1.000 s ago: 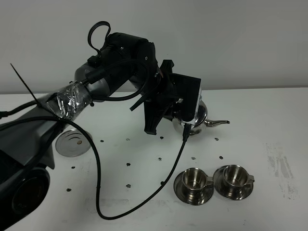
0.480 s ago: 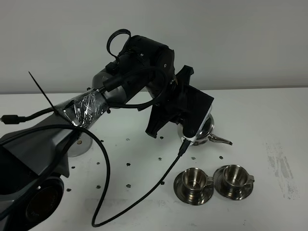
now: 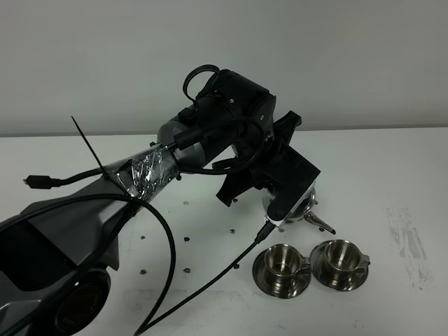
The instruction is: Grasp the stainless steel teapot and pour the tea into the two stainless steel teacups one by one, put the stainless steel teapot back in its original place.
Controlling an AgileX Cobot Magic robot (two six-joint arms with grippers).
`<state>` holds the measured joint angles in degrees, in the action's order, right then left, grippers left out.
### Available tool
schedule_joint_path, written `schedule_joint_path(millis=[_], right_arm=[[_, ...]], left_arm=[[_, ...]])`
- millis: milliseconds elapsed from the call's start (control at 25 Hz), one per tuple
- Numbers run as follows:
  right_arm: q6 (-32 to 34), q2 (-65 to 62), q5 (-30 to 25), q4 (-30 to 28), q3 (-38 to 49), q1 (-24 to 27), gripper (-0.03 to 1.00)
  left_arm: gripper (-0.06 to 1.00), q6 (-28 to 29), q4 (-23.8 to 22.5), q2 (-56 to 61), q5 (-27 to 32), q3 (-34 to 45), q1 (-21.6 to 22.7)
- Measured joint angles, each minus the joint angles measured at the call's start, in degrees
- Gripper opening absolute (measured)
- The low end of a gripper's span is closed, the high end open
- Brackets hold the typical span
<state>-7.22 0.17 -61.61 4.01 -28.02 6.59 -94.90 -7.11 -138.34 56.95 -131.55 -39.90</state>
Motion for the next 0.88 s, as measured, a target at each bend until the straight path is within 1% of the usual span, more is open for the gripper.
schedule_joint_path(millis=[240,880], right_arm=[[0.0,0.0,0.0,0.0,0.0,0.0,0.24],[0.0,0.0,0.0,-0.04,0.0,0.0,0.24]], left_arm=[[0.26,-0.22,-1.54,-0.3,-1.36,0.0,-0.48],[0.26,-2.3,-1.58,-0.3,-0.87,0.0,-1.07]])
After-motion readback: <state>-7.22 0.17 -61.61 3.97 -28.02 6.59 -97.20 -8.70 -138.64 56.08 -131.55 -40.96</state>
